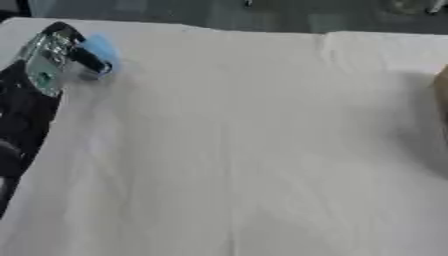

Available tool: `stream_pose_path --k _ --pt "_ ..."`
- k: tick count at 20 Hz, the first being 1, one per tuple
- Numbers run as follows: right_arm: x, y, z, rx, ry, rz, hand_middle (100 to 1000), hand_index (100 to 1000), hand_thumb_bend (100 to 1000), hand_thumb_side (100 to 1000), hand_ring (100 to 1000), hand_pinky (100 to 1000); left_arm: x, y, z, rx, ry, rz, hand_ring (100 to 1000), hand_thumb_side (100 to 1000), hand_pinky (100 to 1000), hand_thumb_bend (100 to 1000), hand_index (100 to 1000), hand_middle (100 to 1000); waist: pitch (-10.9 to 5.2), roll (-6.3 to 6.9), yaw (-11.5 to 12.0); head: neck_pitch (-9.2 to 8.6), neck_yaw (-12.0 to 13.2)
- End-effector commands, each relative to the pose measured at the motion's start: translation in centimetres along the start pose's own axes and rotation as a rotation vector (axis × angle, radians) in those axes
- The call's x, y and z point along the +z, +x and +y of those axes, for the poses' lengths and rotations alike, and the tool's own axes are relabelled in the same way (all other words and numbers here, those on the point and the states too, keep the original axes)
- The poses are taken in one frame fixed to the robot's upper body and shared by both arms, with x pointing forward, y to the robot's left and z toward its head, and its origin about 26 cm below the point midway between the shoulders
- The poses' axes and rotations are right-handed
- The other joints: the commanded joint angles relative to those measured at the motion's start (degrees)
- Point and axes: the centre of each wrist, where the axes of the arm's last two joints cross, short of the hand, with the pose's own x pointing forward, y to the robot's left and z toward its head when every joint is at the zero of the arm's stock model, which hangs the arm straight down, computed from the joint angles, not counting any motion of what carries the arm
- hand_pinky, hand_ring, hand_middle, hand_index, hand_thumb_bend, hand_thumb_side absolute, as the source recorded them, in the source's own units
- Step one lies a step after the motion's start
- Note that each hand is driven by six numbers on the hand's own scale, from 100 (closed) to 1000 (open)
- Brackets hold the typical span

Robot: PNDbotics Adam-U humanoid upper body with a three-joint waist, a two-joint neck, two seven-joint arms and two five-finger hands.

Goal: Pick up the objects with one hand, pass them to the other hand, and then place them into the box on the other side of the table.

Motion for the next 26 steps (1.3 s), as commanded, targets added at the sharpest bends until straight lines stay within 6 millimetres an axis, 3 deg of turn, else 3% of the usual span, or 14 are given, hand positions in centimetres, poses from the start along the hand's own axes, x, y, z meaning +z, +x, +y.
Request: stream_pose_path --k 1,14,18,26 --pt "-0.2 0.6 -1.1 0.03 -0.015 -0.016 849 844 217 292 792 863 0.4 0.9 2.3 0.033 0.067 -0.044 623 100 702 334 656 494 -0.8 0.5 0.12 -0.3 -0.15" --pt "0.2 0.0 -1.3 0.036 -0.015 0.004 849 845 205 283 792 864 3.1 2.5 5.8 -0.029 0.125 -0.279 594 100 671 302 629 470 -3.22 0.5 1.88 1.19 -1.77" --pt "0.3 0.0 -1.4 0.036 -0.019 0.004 850 844 199 280 792 865 5.4 3.3 6.7 -0.044 0.102 -0.426 595 100 676 276 638 473 -3.76 0.6 2.29 1.81 -2.47" --pt "0.2 0.4 -1.2 0.023 -0.016 -0.006 851 845 191 273 793 865 10.8 4.5 6.2 0.039 0.017 -0.679 596 100 683 223 647 482 -4.49 0.52 2.99 2.06 -3.38"
